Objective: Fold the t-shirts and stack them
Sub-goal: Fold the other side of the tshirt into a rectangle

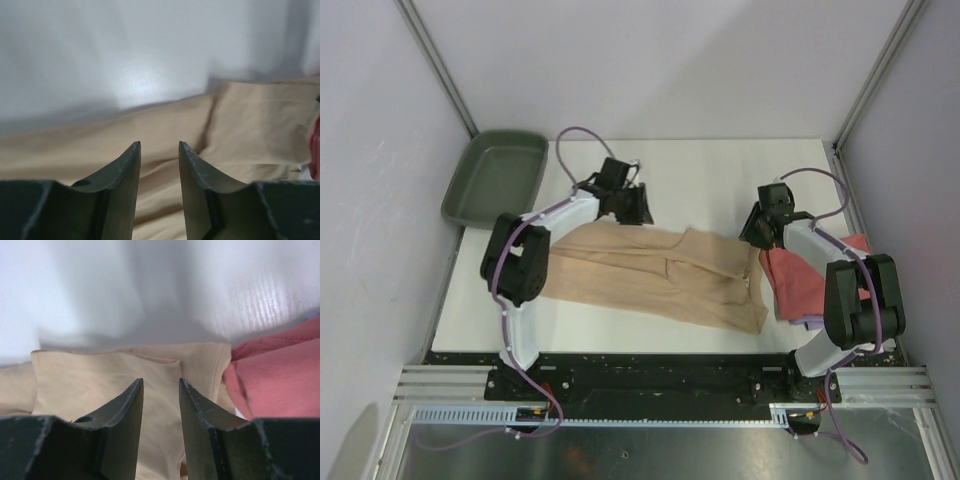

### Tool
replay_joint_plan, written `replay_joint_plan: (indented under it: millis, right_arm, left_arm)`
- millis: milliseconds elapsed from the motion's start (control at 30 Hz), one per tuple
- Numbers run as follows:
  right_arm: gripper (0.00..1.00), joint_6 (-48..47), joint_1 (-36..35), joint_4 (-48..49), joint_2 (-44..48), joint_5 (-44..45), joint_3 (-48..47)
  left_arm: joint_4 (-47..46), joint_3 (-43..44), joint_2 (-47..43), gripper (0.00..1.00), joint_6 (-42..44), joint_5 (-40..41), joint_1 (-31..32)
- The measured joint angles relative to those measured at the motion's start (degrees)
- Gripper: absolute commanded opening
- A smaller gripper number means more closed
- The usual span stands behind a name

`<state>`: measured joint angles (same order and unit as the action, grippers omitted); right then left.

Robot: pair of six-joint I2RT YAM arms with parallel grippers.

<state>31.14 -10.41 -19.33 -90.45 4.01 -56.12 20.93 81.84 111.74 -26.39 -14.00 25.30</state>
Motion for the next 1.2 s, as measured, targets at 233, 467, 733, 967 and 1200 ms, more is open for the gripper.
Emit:
replay_joint_plan:
  millis: [233, 467, 733, 967, 1200]
  right_arm:
    - [0.39, 0.00, 1.22, 0.68, -2.64, 1.09, -0.63]
    - [0.38, -0.02, 1.44, 0.96, -4.81, 1.14, -0.63]
    - [0.19, 0.09, 1.53, 1.31, -5.44, 0.72, -0.63]
    - [0.01, 0.37, 1.49, 1.70, -5.44, -0.55, -0.63]
    - [0.00, 0.90, 1.07, 0.79, -3.65, -1.70, -0.63]
  left_arm:
    - [-2.27, 11.74, 11.06, 0.43, -0.31, -4.31, 7.50]
    - [-2.80, 19.45, 20.35, 0.44, -1.66, -6.95, 11.13]
    - [-2.86, 20.61, 21.40, 0.29, -2.64, -7.39, 11.54]
    - [-2.84, 20.61, 21.40, 0.09, -2.78, -7.41, 11.54]
    - [-3.30, 17.94, 19.58, 0.00, -2.78, -7.48, 11.54]
